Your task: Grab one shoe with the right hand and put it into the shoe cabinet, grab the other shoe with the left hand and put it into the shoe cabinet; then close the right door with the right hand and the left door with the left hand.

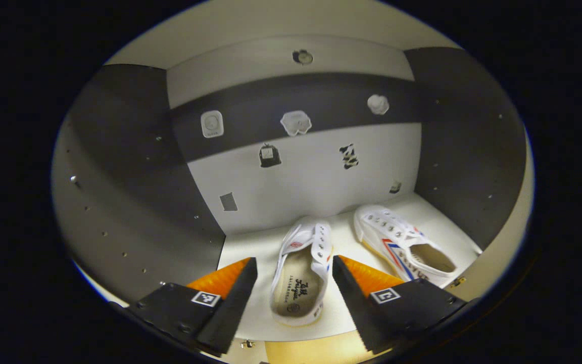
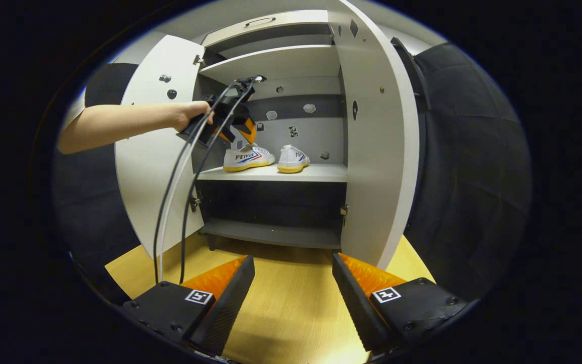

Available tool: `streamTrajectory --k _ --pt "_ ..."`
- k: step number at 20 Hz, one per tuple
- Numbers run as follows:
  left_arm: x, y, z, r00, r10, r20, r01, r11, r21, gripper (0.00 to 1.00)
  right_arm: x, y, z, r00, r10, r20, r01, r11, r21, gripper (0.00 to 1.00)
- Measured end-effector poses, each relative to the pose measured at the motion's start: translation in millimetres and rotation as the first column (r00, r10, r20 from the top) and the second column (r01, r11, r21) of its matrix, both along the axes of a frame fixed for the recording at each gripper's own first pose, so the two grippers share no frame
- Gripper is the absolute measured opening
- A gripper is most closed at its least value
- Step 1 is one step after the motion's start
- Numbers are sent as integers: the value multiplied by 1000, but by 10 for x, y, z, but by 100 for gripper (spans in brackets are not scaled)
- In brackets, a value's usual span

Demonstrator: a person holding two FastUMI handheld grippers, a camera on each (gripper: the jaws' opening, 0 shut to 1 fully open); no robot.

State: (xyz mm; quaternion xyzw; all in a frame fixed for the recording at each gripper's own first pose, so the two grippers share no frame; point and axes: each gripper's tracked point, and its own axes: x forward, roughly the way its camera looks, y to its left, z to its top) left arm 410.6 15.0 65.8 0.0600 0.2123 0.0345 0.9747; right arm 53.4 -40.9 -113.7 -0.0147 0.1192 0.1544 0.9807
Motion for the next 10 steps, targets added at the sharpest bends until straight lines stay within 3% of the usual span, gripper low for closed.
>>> streamTrajectory --k 6,10 --pt "-1013 -344 266 976 -59 208 75 995 -69 97 -187 -286 334 998 -63 25 62 998 13 98" --pt "-1577 -500 33 970 -88 228 106 992 -71 97 -279 -751 640 984 -171 54 170 985 15 98"
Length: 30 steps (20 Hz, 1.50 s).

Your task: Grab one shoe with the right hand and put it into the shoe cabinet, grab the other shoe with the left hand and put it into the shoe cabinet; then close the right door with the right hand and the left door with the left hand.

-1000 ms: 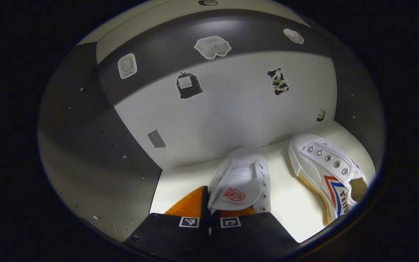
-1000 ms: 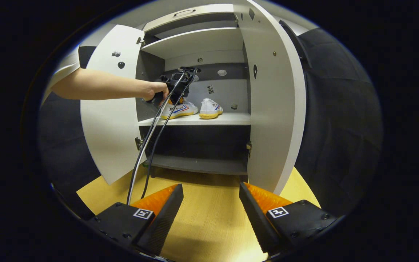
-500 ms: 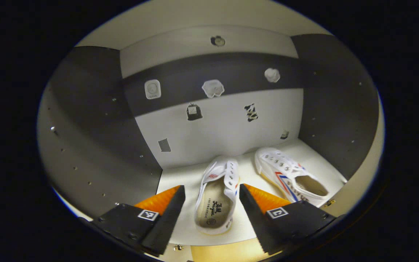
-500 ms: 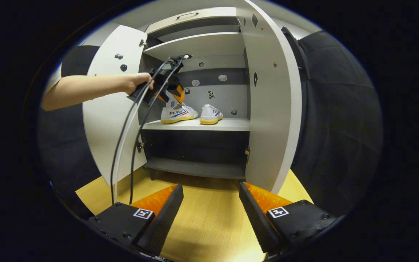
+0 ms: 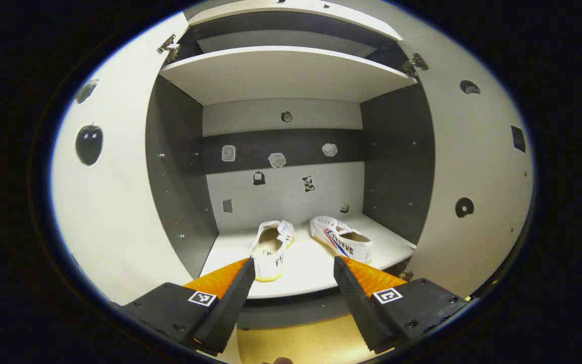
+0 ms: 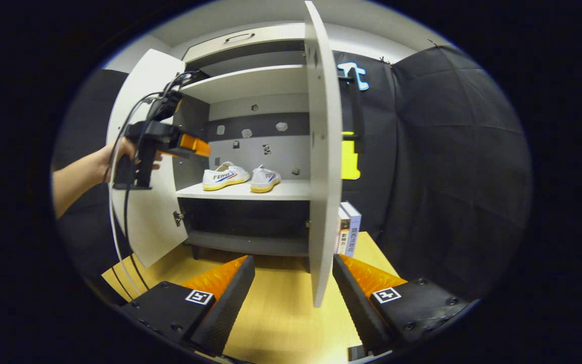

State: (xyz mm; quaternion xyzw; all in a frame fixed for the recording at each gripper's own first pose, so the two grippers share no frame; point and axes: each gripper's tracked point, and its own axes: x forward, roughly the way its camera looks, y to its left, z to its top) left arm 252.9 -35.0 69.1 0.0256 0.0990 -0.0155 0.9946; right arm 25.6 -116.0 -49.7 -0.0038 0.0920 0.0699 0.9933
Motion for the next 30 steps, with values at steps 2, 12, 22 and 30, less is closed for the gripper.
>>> streamTrajectory --k 2,12,22,30 --pt "-228 -37 -21 1000 -11 19 11 1000 -15 97 -29 -272 211 998 -65 25 65 998 19 98" --pt "-1113 -121 -303 998 -55 44 61 984 -167 98 574 -1309 1123 954 -285 96 275 956 101 98" --pt "-1524 89 -209 996 -31 84 49 976 -212 95 1308 -1429 1597 963 -214 164 201 975 92 98" --pt "-1608 17 -464 999 -4 45 15 973 -232 95 1498 -1098 1622 987 -96 128 80 989 121 98"
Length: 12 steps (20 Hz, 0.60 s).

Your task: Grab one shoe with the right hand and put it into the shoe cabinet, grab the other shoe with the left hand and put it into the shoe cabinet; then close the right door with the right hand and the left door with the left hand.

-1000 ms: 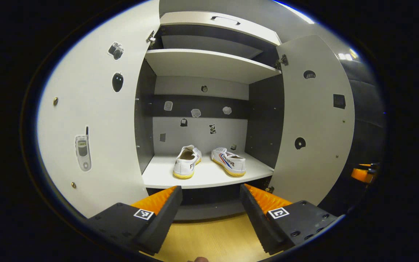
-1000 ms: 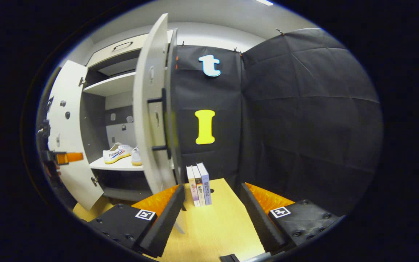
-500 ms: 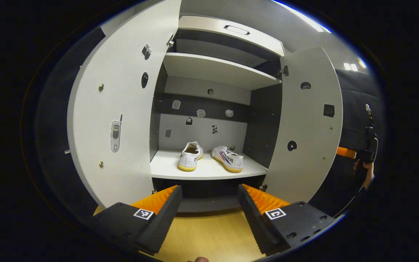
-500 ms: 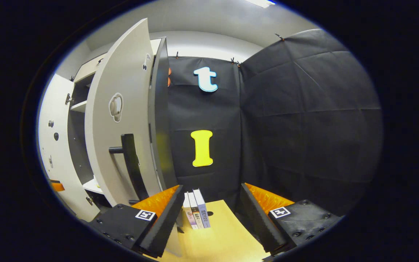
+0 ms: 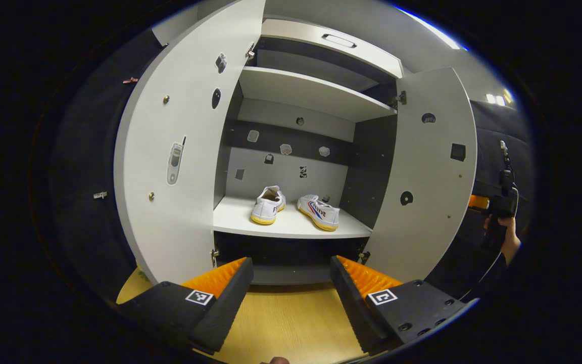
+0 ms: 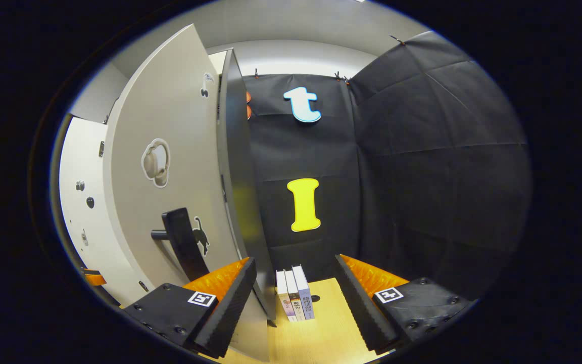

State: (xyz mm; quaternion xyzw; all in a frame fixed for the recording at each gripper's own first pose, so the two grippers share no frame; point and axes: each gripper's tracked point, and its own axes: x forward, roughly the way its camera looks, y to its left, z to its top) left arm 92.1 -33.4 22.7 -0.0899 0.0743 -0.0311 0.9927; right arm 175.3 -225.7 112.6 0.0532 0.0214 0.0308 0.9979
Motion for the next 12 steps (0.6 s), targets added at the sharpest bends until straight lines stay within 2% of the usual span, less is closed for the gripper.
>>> streamTrajectory --k 2,3,5,9,12 --pt "-12 -24 -39 1000 2 -7 -2 1000 1 95 1 5 -13 1000 4 -9 -4 1000 -19 97" --pt "-15 -33 -57 1000 1 -8 -1 1000 6 95 5 4 -23 1000 6 -17 -6 1000 -16 92" --pt "-28 -44 -87 1000 -5 -11 5 1000 15 95 -9 29 -30 999 8 -31 -8 1000 -11 97" --pt "-109 -58 -140 1000 -19 -21 19 1000 12 95 -69 141 45 1000 -24 7 25 995 -100 98" --pt "-200 -11 -160 999 -30 -28 30 999 28 95 -120 472 -33 1000 16 -27 -17 999 -50 98"
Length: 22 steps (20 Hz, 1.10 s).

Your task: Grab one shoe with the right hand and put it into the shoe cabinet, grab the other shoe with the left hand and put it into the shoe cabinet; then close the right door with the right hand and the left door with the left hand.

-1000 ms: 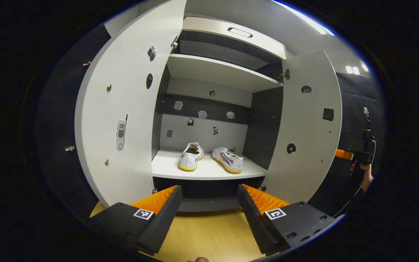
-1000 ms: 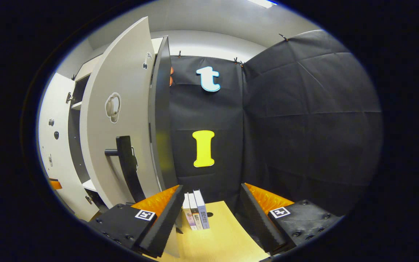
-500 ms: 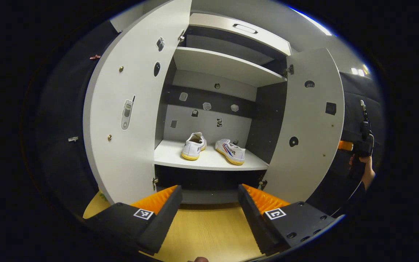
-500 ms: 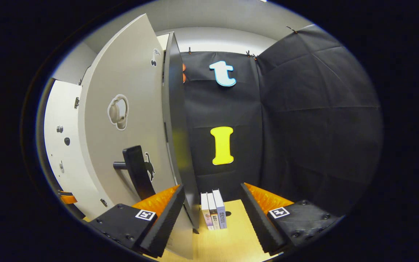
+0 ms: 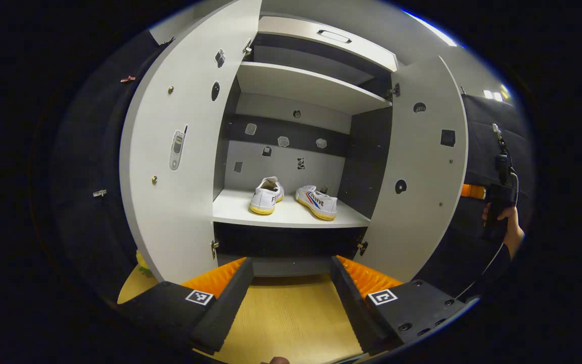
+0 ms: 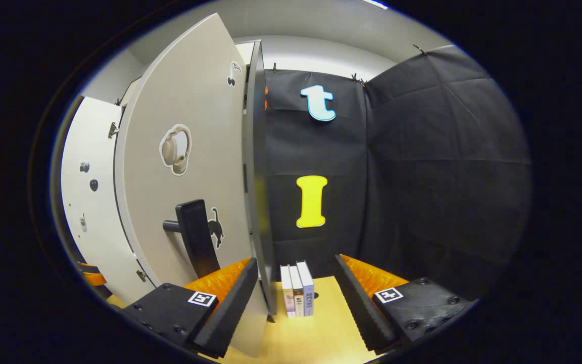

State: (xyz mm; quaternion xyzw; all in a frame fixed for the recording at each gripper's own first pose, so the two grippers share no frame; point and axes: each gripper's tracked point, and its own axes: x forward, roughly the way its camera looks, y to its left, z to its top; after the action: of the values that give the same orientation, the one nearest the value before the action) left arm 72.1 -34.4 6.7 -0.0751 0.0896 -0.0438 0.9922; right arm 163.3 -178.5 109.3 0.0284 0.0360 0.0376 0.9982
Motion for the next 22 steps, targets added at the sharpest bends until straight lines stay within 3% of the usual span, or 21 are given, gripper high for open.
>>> streamTrajectory --k 6,10,14,22 --pt "-174 276 10 1000 19 8 -19 1000 1 95 16 727 0 998 57 12 -57 998 -5 98" --pt "-396 603 -28 997 72 8 -72 997 21 95 126 1357 -113 992 126 -20 -124 991 53 98" --pt "-631 982 -72 989 150 1 -150 989 -4 95 57 1846 -244 983 178 -38 -176 984 40 98" --pt "-929 1862 -25 957 291 22 -290 956 -43 95 -441 2116 -719 983 165 -82 -160 985 72 98"
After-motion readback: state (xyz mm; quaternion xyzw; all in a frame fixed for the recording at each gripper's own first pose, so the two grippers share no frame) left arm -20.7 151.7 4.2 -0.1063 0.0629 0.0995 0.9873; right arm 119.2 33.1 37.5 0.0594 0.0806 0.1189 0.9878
